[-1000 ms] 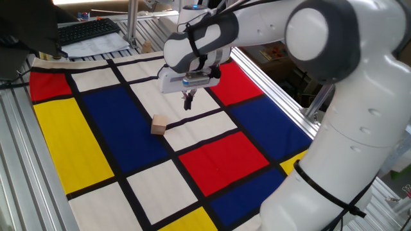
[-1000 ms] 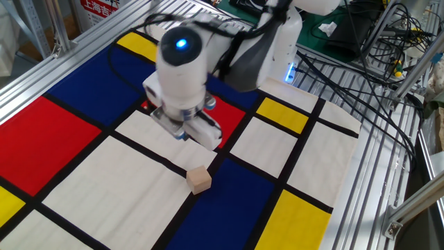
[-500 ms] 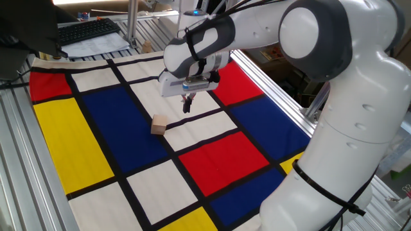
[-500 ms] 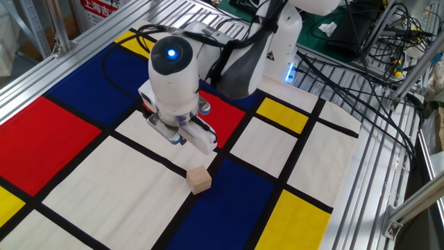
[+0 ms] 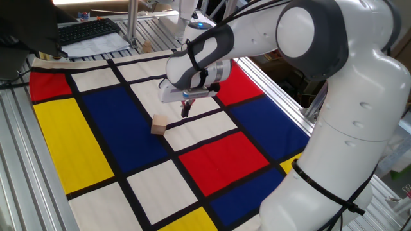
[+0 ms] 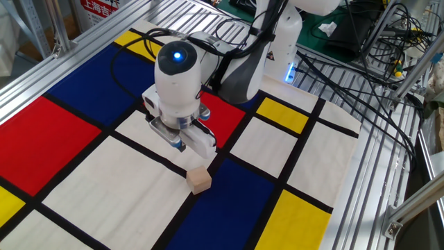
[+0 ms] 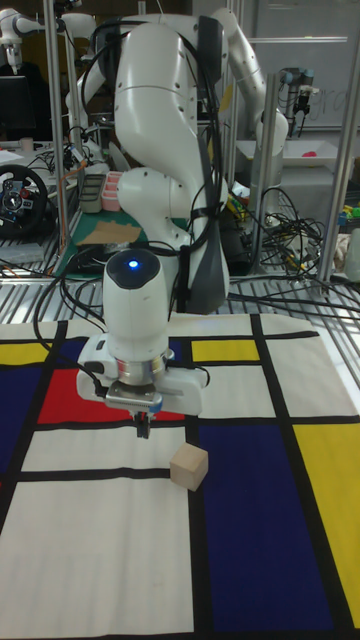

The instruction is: Approach and touch the side of the small block

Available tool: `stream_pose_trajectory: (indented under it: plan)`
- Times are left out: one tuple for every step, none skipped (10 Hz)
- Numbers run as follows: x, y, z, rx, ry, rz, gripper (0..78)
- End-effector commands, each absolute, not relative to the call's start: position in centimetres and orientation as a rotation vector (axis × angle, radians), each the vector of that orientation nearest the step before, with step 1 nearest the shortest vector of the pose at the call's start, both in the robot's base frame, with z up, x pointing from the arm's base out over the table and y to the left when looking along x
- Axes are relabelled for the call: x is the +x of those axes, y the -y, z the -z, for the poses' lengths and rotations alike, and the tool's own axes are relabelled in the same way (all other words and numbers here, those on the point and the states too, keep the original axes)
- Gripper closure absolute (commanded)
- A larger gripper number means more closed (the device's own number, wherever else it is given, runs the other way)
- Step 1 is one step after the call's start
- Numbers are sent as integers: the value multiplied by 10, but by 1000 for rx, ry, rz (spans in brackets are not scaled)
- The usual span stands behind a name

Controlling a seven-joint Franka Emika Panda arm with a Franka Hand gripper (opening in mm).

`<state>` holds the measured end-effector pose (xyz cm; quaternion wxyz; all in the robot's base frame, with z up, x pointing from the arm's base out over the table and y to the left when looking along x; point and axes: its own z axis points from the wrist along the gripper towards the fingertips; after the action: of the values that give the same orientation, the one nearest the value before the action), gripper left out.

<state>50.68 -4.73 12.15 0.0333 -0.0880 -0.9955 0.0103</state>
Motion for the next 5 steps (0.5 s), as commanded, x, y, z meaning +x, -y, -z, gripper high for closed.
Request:
stream_pose_trajectory:
  plan:
    - [500, 48, -118, -288, 3069, -32, 776]
    - [498, 47, -116, -289, 3069, -31, 776]
    - [496, 44, -112, -299, 3069, -25, 776]
    - [495, 41, -110, -309, 3072, -24, 776]
    - [493, 36, -107, -324, 3071, -22, 776]
